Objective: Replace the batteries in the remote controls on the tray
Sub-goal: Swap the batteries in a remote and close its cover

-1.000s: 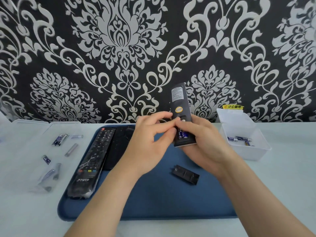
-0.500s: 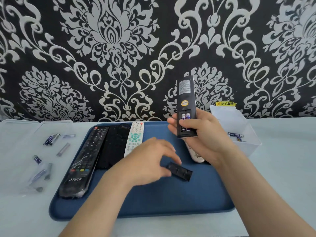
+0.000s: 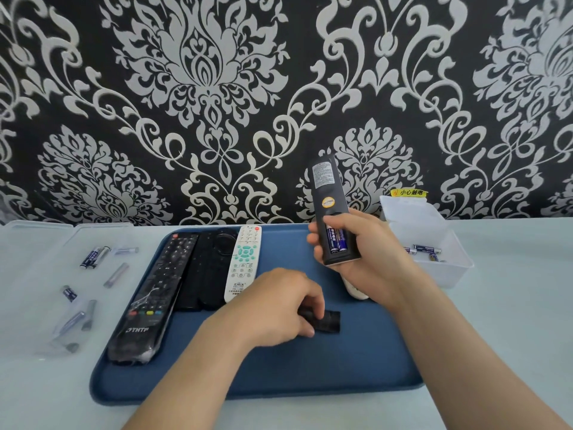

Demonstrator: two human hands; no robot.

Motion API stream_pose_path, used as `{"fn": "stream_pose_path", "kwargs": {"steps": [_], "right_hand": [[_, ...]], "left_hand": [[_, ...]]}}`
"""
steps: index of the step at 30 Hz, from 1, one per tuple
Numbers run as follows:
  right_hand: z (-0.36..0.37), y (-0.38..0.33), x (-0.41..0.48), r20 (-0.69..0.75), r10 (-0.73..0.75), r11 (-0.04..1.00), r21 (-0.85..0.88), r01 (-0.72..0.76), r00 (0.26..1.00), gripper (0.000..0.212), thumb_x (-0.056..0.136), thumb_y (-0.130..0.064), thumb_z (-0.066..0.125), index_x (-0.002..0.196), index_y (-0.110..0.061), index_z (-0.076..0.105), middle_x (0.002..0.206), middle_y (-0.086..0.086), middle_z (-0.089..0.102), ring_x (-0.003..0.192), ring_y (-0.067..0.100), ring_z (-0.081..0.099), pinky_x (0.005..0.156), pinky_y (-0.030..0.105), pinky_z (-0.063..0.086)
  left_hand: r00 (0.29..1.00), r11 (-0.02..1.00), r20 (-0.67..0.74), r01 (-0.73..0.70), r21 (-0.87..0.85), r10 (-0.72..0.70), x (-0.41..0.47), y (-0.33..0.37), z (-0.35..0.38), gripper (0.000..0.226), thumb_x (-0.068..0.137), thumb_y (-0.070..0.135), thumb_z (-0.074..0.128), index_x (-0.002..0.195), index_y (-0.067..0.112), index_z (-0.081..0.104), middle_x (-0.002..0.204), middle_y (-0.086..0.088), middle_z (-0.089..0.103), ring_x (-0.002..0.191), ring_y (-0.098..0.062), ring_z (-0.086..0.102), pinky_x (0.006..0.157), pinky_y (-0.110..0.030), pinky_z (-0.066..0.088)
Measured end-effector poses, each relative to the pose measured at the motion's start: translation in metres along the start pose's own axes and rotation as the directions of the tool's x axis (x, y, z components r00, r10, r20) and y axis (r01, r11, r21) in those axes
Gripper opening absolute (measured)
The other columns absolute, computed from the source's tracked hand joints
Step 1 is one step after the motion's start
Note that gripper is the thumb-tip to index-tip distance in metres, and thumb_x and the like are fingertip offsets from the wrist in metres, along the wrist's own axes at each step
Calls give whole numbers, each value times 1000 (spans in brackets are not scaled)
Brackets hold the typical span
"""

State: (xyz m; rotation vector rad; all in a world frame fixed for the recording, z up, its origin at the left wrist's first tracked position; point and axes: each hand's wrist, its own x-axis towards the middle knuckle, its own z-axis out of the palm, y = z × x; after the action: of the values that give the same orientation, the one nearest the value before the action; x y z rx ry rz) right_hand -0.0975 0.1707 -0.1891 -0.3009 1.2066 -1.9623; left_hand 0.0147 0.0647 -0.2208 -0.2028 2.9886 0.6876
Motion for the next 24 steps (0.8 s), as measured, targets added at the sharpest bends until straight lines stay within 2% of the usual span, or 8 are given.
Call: {"fn": "stream_pose_path", "kwargs": {"steps": [4,7,9,11,13,16,21,24], "right_hand": [[-5,2,1,-10,-30,969,-246,27,999,15,89,-1,62,100,-9,55,87,12,59,69,18,62,56,26,50],[-7,3,0,62,5,908,-419,21,998,18,89,-3,65,101,-10,54,79,7,58,63,13,60,52,24,49],[-5,5,-1,134,62,906,-423,1,989,17,91,-4,62,106,-7,56,76,6,59,62,12,60,52,24,48],[-3,7,-3,194,106,933,-358,-31,975,14,94,-6,58,107,-4,59,79,7,62,66,14,63,55,25,51],[0,8,-4,235,140,963,-256,-77,962,14,93,-11,57,104,-4,62,81,9,67,70,20,67,58,25,54],[5,13,-3,263,128,987,-125,-98,956,21,87,-15,59,103,-3,64,84,12,70,73,24,68,62,27,58],[10,18,-1,249,55,998,5,-58,967,29,82,-12,60,107,0,63,86,13,71,71,21,68,64,30,59],[10,18,-1,240,28,999,10,-31,970,22,87,-9,58,107,-1,62,85,11,72,71,22,69,65,29,59]], "left_hand": [[990,965,-120,46,-257,-79,-7,-3,-16,10,74,22,76,80,30,73,73,15,68,70,-1,61,70,-17,48],[951,853,-270,-13,-522,-150,-11,-11,-31,13,81,16,73,79,29,74,67,11,68,65,-8,61,68,-22,47],[916,781,-348,-67,-622,-199,-11,-13,-34,16,81,11,74,80,28,74,76,1,71,74,-22,64,75,-30,51],[879,740,-410,-105,-664,-243,-9,-11,-34,23,80,4,73,79,28,73,77,4,71,74,-15,64,74,-25,51],[828,730,-485,-142,-668,-283,-7,-9,-34,30,79,1,73,83,30,71,77,9,70,74,-6,63,72,-16,50],[755,751,-570,-160,-640,-325,-6,-8,-36,26,78,6,75,91,27,68,86,5,66,75,-7,61,74,-16,50],[782,906,-610,-155,-394,-132,-10,-8,-34,42,62,29,87,100,31,68,106,18,58,100,-2,58,79,-12,47],[779,952,-624,-140,-271,-63,-9,-7,-33,48,62,30,86,105,29,66,110,20,57,107,-1,54,84,-7,42]]}}
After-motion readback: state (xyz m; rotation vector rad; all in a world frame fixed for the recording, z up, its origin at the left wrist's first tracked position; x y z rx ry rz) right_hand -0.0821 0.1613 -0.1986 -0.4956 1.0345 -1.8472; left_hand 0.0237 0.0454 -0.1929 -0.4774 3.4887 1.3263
